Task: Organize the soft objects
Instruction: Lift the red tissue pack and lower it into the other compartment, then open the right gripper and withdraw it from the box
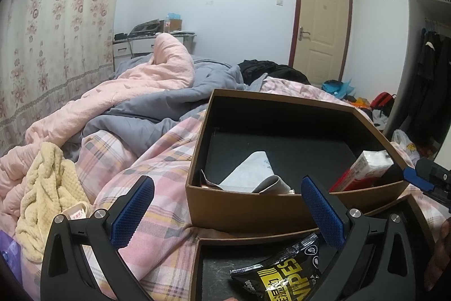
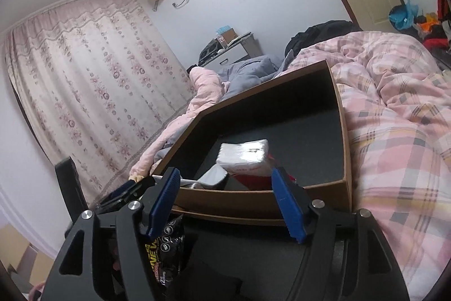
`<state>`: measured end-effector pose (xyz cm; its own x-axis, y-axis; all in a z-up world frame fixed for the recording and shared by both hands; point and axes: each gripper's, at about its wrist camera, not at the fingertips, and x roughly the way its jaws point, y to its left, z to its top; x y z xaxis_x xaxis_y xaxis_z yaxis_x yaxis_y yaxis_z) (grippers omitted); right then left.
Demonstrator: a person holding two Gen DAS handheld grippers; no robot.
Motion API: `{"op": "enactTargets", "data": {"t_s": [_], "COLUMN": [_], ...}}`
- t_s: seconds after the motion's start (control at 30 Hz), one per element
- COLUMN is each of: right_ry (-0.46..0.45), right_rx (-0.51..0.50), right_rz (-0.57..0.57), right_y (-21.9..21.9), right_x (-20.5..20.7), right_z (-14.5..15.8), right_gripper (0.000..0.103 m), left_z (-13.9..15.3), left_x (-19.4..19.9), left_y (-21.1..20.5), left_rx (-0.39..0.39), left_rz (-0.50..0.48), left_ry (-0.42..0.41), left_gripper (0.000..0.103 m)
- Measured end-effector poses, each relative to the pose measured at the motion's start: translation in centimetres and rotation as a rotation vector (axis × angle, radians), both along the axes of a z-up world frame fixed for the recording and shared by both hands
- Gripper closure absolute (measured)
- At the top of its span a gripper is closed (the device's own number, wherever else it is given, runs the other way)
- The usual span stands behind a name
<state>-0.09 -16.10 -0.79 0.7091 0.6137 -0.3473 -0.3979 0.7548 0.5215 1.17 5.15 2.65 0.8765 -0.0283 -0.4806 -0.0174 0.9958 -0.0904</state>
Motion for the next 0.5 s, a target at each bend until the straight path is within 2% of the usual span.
{"op": "enactTargets", "data": {"t_s": [0.4, 0.47, 0.5], "right_ry": [-0.046, -0.051, -0.087], "right_rx": [-0.096, -0.148, -0.161], "right_rz": [-0.009, -0.049, -0.071], "right_y": [0.6, 0.5, 0.3], "right_x": [-0.3, -0.7, -1.3], "right_z": [-0.1, 0.7, 1.3], "right_gripper": [0.036, 0.035, 0.035], "left_z": [0.0, 0.0, -0.1], "left_x": [0.0, 0.0, 0.0], "left_y": [0.0, 0.0, 0.0], "left_rx": [-0.004, -0.009, -0.008], "left_rz": [0.000, -0.005, -0.005], "left_ry": [-0.001, -0.008, -0.010], "left_gripper": [0.000, 0.000, 0.000]}}
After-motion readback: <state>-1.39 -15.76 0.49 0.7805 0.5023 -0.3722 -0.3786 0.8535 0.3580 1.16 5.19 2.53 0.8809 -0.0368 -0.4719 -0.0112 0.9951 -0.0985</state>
